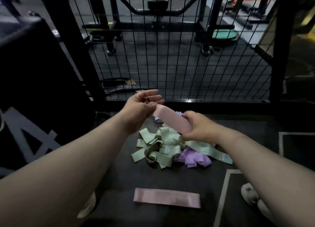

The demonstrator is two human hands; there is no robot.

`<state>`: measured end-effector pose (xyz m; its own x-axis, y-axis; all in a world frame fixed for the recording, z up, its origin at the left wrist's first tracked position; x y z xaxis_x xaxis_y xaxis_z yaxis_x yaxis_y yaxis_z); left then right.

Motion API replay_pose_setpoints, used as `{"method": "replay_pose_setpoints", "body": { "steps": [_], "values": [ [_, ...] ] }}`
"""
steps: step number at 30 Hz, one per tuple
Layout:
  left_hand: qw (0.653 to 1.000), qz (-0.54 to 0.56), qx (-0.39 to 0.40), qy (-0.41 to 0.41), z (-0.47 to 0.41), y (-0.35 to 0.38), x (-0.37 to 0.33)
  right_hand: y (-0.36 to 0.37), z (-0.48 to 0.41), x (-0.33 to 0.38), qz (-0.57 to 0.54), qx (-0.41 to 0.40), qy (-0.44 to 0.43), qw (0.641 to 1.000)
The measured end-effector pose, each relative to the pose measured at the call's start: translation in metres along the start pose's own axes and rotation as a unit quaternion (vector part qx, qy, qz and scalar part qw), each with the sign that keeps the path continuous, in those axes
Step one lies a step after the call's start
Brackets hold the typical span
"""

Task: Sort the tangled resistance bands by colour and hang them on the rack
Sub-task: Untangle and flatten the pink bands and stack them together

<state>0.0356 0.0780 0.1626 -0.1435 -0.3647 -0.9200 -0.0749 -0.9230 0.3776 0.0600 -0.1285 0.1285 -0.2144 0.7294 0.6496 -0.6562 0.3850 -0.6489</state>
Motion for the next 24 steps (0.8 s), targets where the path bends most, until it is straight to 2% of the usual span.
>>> {"method": "replay_pose_setpoints", "body": {
  "steps": [4, 6, 10, 14, 16, 19, 21, 24],
  "values": [
    [0.998, -0.027, -0.005, 0.062, 0.038, -0.005, -0.044, 0.003, 0.043, 0.011, -0.002, 0.038, -0.006, 0.999],
    [0.996, -0.023, -0.016, 0.081, 0.055, -0.013, -0.06, 0.002, 0.064, 0.009, -0.054, 0.04, -0.01, 0.998],
    [0.993, -0.002, -0.059, 0.102, 0.09, -0.026, -0.073, -0.009, 0.095, 0.0, -0.157, -0.015, -0.004, 0.987],
    [0.991, 0.023, -0.081, 0.107, 0.116, -0.027, -0.071, -0.013, 0.118, 0.002, -0.357, -0.067, -0.032, 0.931],
    [0.989, 0.045, -0.092, 0.109, 0.124, -0.029, -0.067, -0.018, 0.13, 0.009, -0.414, -0.112, -0.041, 0.902],
    [0.987, 0.049, -0.118, 0.101, 0.131, -0.034, -0.056, -0.028, 0.146, 0.013, -0.434, -0.184, -0.045, 0.881],
    [0.985, 0.047, -0.14, 0.088, 0.135, -0.037, -0.046, -0.031, 0.154, 0.021, -0.441, -0.187, -0.061, 0.876],
    [0.985, 0.033, -0.161, 0.058, 0.142, -0.034, -0.03, -0.034, 0.164, 0.039, -0.422, -0.165, -0.091, 0.887]
  ]
}}
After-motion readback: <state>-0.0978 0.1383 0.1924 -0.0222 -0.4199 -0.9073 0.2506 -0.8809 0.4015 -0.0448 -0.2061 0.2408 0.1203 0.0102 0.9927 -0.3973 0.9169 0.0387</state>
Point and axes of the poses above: each hand's wrist, its own z-axis away from the middle knuckle, its own y-axis out of the palm, x = y × z, the point moved 6 cm from there along -z, towards the middle knuckle, and after that the axes turned 12 degrees about x, right-handed, at the moved point
